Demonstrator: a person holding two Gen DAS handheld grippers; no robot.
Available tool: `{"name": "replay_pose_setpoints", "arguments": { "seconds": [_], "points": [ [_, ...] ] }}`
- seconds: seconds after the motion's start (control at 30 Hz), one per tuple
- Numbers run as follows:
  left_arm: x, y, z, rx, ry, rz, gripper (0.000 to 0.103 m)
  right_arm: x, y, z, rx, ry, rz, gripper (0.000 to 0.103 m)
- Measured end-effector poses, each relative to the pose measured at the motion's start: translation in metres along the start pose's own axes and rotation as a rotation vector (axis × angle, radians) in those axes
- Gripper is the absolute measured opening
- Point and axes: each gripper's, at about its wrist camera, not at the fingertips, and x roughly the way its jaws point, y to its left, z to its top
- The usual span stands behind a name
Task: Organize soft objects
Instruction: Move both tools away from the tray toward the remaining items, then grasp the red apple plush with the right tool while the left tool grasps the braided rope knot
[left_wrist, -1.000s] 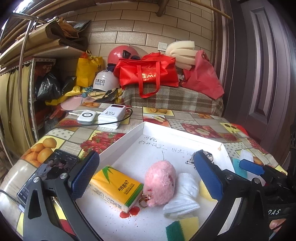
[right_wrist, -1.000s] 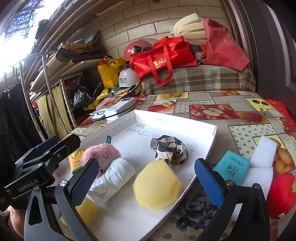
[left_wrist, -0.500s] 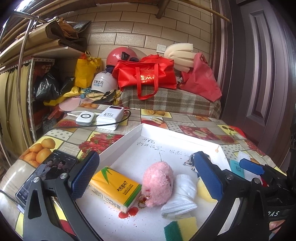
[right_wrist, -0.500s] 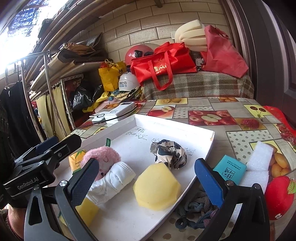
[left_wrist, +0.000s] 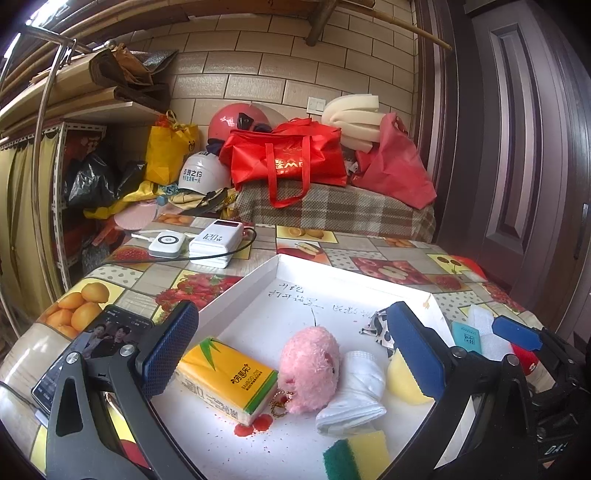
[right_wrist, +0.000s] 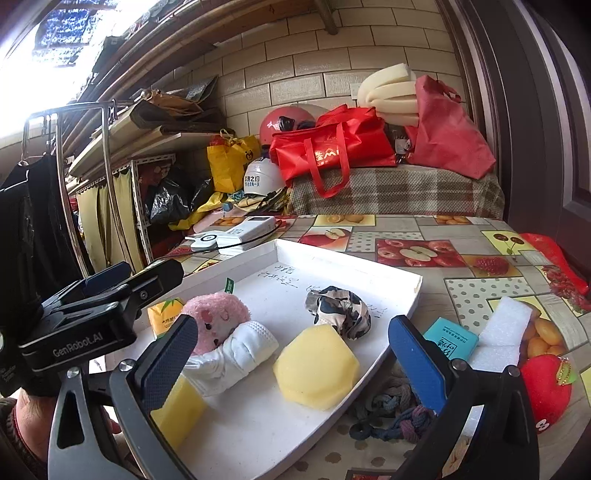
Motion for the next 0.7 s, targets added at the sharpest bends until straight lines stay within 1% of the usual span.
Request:
{"name": "replay_pose_setpoints", "arguments": {
  "seconds": [0.07,0.17,0.23,0.3,0.33,0.43,0.5,0.53,0.6,0.67,0.7],
  "points": [
    [-0.004,0.001,0.000,-0.005,-0.014,-0.003,0.103,-0.015,0.000,-0.002,-0.010,-0.055,-0.009,0.103],
    [-0.009,-0.001,-0.001,-0.006,-0.025,-0.004,0.103,-0.042,-0.004,-0.005,-0.033,-0.135,-0.081,0.103],
    [-0.011,-0.005,-0.003,0.004,-0.016,-0.023,0.103,-0.062,-0.016,-0.006,0.000,-0.182,-0.155,0.103],
    [-0.012,-0.013,-0.004,0.031,-0.006,-0.048,0.103,-0.082,-0.033,-0.010,0.061,-0.224,-0.261,0.103],
    [-0.013,-0.019,-0.005,0.049,-0.001,-0.055,0.103,-0.090,-0.044,-0.012,0.092,-0.233,-0.301,0.103],
    [-0.019,-0.034,-0.010,0.087,0.006,-0.074,0.103,-0.101,-0.075,-0.017,0.134,-0.161,-0.350,0.103],
    [-0.023,-0.039,-0.012,0.085,0.013,-0.119,0.103,-0.113,-0.094,-0.020,0.158,-0.138,-0.391,0.103],
    [-0.024,-0.041,-0.013,0.082,0.020,-0.136,0.103,-0.121,-0.104,-0.021,0.175,-0.136,-0.384,0.103],
    [-0.025,-0.047,-0.015,0.087,0.033,-0.142,0.103,-0.132,-0.122,-0.023,0.199,-0.115,-0.379,0.103],
    [-0.028,-0.051,-0.016,0.095,0.031,-0.182,0.103,-0.133,-0.135,-0.026,0.202,-0.047,-0.392,0.103],
    [-0.029,-0.054,-0.016,0.102,0.029,-0.199,0.103,-0.131,-0.141,-0.028,0.201,0.003,-0.396,0.103]
  ]
}}
